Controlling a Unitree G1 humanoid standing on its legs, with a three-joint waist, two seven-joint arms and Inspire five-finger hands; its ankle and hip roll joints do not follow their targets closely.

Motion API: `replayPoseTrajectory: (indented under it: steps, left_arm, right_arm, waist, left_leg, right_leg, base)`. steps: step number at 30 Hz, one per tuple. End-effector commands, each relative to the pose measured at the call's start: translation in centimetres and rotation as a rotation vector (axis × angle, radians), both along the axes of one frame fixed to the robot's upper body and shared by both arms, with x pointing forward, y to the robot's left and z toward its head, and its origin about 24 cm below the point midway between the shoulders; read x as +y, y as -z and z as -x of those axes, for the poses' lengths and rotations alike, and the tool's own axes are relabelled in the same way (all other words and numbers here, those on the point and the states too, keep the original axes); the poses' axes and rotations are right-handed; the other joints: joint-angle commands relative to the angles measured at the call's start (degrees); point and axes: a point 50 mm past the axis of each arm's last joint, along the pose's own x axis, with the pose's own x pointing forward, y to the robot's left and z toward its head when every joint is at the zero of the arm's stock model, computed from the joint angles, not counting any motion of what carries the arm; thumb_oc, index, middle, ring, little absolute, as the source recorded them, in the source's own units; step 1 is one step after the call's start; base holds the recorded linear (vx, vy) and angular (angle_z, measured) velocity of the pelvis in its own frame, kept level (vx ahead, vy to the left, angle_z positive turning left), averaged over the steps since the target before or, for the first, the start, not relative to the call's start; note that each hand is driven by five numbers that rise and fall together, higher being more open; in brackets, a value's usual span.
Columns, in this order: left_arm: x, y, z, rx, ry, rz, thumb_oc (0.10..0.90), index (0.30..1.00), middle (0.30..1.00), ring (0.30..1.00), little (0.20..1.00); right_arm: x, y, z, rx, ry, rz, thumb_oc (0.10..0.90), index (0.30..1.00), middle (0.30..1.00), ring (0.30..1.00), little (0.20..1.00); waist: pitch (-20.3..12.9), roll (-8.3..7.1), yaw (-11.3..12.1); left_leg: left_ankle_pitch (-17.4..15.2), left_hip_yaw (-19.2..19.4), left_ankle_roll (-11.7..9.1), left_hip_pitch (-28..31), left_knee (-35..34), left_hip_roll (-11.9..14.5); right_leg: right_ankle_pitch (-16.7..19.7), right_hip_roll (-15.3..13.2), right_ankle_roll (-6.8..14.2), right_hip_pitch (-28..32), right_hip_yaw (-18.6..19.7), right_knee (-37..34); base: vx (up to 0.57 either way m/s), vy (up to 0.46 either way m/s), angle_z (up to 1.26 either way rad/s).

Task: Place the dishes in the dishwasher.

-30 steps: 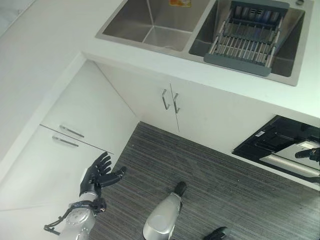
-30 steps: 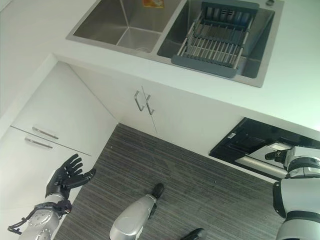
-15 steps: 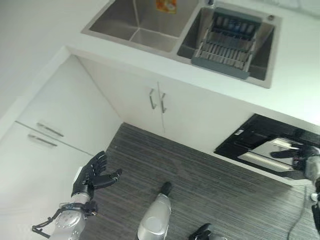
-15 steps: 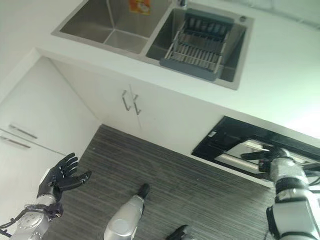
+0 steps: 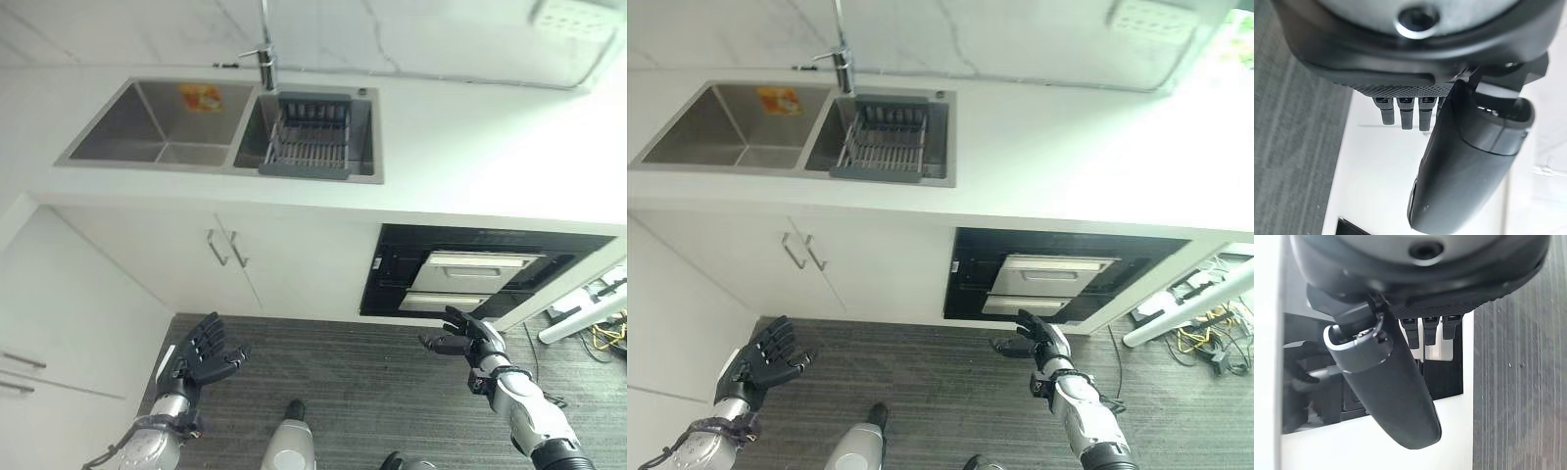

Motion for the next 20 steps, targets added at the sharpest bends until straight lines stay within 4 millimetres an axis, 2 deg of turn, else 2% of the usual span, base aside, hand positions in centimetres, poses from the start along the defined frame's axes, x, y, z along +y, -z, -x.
replayPoseTrajectory:
  steps: [1, 3, 4, 5, 6, 7, 9, 10, 12, 13, 15, 17, 20]
  left_arm:
    - [1.0, -4.6, -2.0, -0.223, 0.077, -0.072, 0.800, 0.900, 0.900, 0.900, 0.900]
    - [0.7, -4.7, -2.6, -0.242, 0.087, -0.060, 0.800, 0.900, 0.900, 0.900, 0.900]
    - [0.1, -4.6, -3.3, -0.249, 0.101, -0.067, 0.800, 0.900, 0.900, 0.900, 0.900]
    - [-0.2, -4.4, -3.7, -0.239, 0.113, -0.064, 0.800, 0.900, 0.900, 0.900, 0.900]
    - [-0.3, -3.8, -3.9, -0.213, 0.129, -0.040, 0.800, 0.900, 0.900, 0.900, 0.900]
    - [-0.4, -3.7, -4.0, -0.208, 0.138, -0.027, 0.800, 0.900, 0.900, 0.900, 0.900]
    - [-0.4, -4.3, -4.2, -0.220, 0.191, -0.058, 0.800, 0.900, 0.900, 0.900, 0.900]
    - [-0.4, -4.6, -4.4, -0.230, 0.211, -0.077, 0.800, 0.900, 0.900, 0.900, 0.900]
    - [0.1, -5.3, -4.9, -0.250, 0.221, -0.104, 0.800, 0.900, 0.900, 0.900, 0.900]
    - [0.5, -5.7, -5.3, -0.264, 0.207, -0.098, 0.800, 0.900, 0.900, 0.900, 0.900]
    - [0.5, -6.2, -5.9, -0.280, 0.206, -0.082, 0.800, 0.900, 0.900, 0.900, 0.900]
    - [0.0, -6.2, -6.4, -0.286, 0.225, -0.081, 0.800, 0.900, 0.900, 0.900, 0.900]
    - [-0.4, -5.7, -6.1, -0.279, 0.219, -0.069, 0.800, 0.900, 0.900, 0.900, 0.900]
  right_arm:
    - [0.3, -5.4, -3.4, -0.295, -0.047, 0.015, 0.800, 0.900, 0.900, 0.900, 0.900]
    - [0.1, -5.3, -2.7, -0.312, -0.029, -0.031, 0.800, 0.900, 0.900, 0.900, 0.900]
    - [0.1, -4.4, -1.7, -0.299, -0.038, -0.062, 0.800, 0.900, 0.900, 0.900, 0.900]
    - [0.2, -3.7, -1.0, -0.284, -0.040, -0.085, 0.800, 0.900, 0.900, 0.900, 0.900]
    - [0.0, -3.2, -1.0, -0.271, -0.018, -0.130, 0.800, 0.900, 0.900, 0.900, 0.900]
    - [0.1, -3.0, -1.0, -0.275, -0.009, -0.165, 0.800, 0.900, 0.900, 0.900, 0.900]
    - [0.8, -2.0, 0.3, -0.271, 0.017, -0.212, 0.800, 0.900, 0.900, 0.900, 0.900]
    - [1.0, -1.7, 0.8, -0.275, 0.033, -0.230, 0.800, 0.900, 0.900, 0.900, 0.900]
    - [1.1, -1.3, 1.2, -0.276, 0.026, -0.223, 0.800, 0.900, 0.900, 0.900, 0.900]
    - [1.2, -1.2, 1.3, -0.268, 0.011, -0.216, 0.800, 0.900, 0.900, 0.900, 0.900]
    - [1.1, -1.2, 1.2, -0.261, 0.005, -0.218, 0.800, 0.900, 0.900, 0.900, 0.900]
    - [1.5, -1.1, 0.9, -0.246, -0.025, -0.211, 0.800, 0.900, 0.900, 0.900, 0.900]
    - [1.4, -1.0, 0.8, -0.211, -0.071, -0.184, 0.800, 0.900, 0.900, 0.900, 0.900]
  waist:
    - [-1.0, -1.77, 1.0]
    - [-1.1, -2.15, -0.8]
    - [-1.2, -2.91, -2.5]
    - [-1.4, -3.04, -3.7]
    - [-1.5, -3.03, -3.9]
    - [-1.7, -3.18, -3.9]
    - [-2.1, -4.05, -5.5]
    - [-2.0, -4.22, -6.1]
    - [-1.3, -3.71, -7.6]
    - [-0.8, -3.42, -8.6]
    - [-0.8, -3.89, -9.8]
    - [-1.5, -4.68, -10.1]
    - [-2.7, -4.76, -9.9]
  left_leg:
    - [-5.7, 5.2, -3.4, -3.1, 6.9, 4.4]
    - [-6.3, 9.8, -2.7, -2.0, 6.9, 4.3]
    - [-7.5, 13.0, -1.3, -0.6, 6.9, 2.9]
    - [-9.5, 13.5, -1.8, 0.2, 6.9, 2.6]
    - [-9.7, 13.6, -0.3, 0.5, 6.9, 0.7]
    - [-10.5, 13.0, 0.2, 0.6, 6.9, -0.6]
    - [-12.0, 13.1, 1.9, 1.3, 6.9, -2.6]
    - [-12.6, 12.8, 2.7, 1.5, 6.9, -3.1]
    - [-13.2, 11.2, 3.5, 2.0, 6.9, -3.5]
    - [-13.2, 10.3, 3.7, 2.2, 6.9, -3.4]
    - [-13.2, 9.7, 3.6, 2.3, 6.9, -3.9]
    - [-13.3, 10.3, 3.6, 2.0, 6.9, -4.2]
    - [-13.7, 11.7, 2.9, 2.8, 6.9, -3.4]
  right_leg:
    - [-1.8, 0.2, 4.1, 4.3, 2.4, -6.4]
    - [-1.3, -0.8, 4.7, 4.3, 0.8, -6.4]
    - [-0.3, -2.1, 5.2, 3.9, 0.0, -6.4]
    - [-0.6, -2.9, 6.3, 4.3, 0.3, -6.4]
    - [0.9, -3.7, 6.4, 3.5, 0.2, -6.4]
    - [1.8, -4.5, 7.2, 3.1, 0.5, -6.4]
    - [6.8, -6.0, 8.2, 3.0, 0.9, -6.4]
    - [10.2, -5.8, 8.3, 3.7, 0.6, -6.4]
    - [14.0, -4.1, 8.2, 3.4, 2.0, -6.4]
    - [13.4, -3.0, 7.8, 2.1, 3.6, -6.4]
    - [10.3, -1.7, 7.3, -1.1, 6.6, -6.4]
    - [8.2, -1.5, 7.2, -3.2, 8.3, -6.4]
    - [5.4, -0.8, 7.0, -2.9, 8.9, -6.4]
  base:
    - [-0.13, 0.055, 0.25]
    - [-0.12, 0.143, 0.42]
    - [-0.01, 0.294, 0.72]
    - [-0.03, 0.474, 0.78]
    - [0.02, 0.493, 0.70]
    - [-0.05, 0.562, 0.24]
    - [0.05, 0.455, -0.08]
    - [0.07, 0.271, 0.03]
    - [0.06, 0.160, 0.20]
    - [0.01, 0.074, 0.32]
    - [-0.02, -0.039, 0.21]
    - [-0.05, -0.137, 0.27]
    - [-0.01, -0.125, 0.32]
